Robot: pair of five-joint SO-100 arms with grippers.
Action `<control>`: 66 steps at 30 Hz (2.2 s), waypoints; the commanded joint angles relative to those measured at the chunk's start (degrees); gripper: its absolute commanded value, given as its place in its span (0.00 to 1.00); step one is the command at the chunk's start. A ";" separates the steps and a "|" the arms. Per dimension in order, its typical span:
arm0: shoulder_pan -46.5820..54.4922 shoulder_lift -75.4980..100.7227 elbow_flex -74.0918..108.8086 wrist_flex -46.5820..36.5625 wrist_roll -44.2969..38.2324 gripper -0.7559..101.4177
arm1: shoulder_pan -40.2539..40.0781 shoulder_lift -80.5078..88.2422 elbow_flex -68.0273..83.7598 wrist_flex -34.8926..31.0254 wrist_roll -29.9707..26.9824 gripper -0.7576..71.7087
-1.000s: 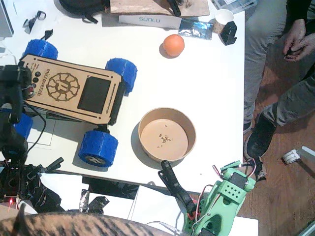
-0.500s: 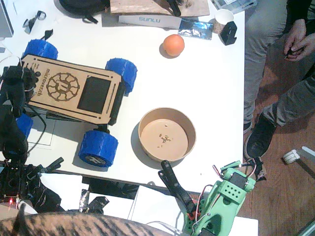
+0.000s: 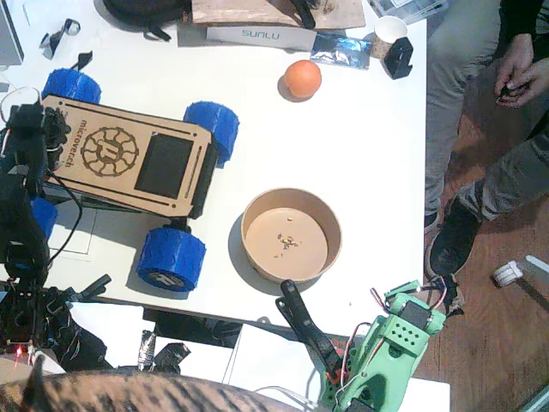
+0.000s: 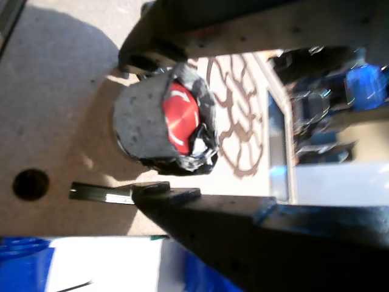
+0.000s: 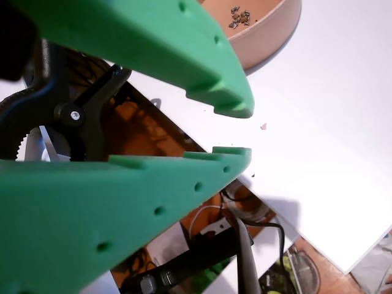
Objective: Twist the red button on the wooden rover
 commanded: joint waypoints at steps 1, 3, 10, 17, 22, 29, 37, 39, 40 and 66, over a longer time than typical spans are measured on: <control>0.79 0.00 -2.11 0.00 -0.26 0.22 | 0.09 0.09 -0.26 0.44 -0.62 0.04; 0.79 0.00 -2.11 0.09 -0.26 0.22 | 0.09 0.09 -0.26 0.44 -0.62 0.04; 1.58 -0.09 -2.37 0.35 0.35 0.23 | 0.09 0.09 -0.26 0.44 -0.62 0.04; 1.58 -3.08 -6.50 3.25 0.53 0.23 | 0.09 0.09 -0.26 0.44 -0.62 0.04; 1.58 -3.16 -6.68 3.43 0.35 0.12 | 0.09 0.09 -0.26 0.44 -0.62 0.04; 1.67 -2.64 -6.68 4.31 0.26 0.06 | 0.09 0.09 -0.26 0.44 -0.62 0.04; 1.49 -2.55 -6.68 4.75 0.44 0.01 | 0.09 0.09 -0.26 0.44 -0.62 0.04; 1.58 -2.37 -6.68 4.92 0.44 0.01 | 0.09 0.09 -0.26 0.44 -0.62 0.04; 1.58 -2.37 -6.68 4.92 0.44 0.01 | 0.09 0.09 -0.26 0.44 -0.62 0.04; 2.37 -1.14 -6.68 6.33 8.79 0.01 | 0.09 0.09 -0.26 0.44 -0.62 0.04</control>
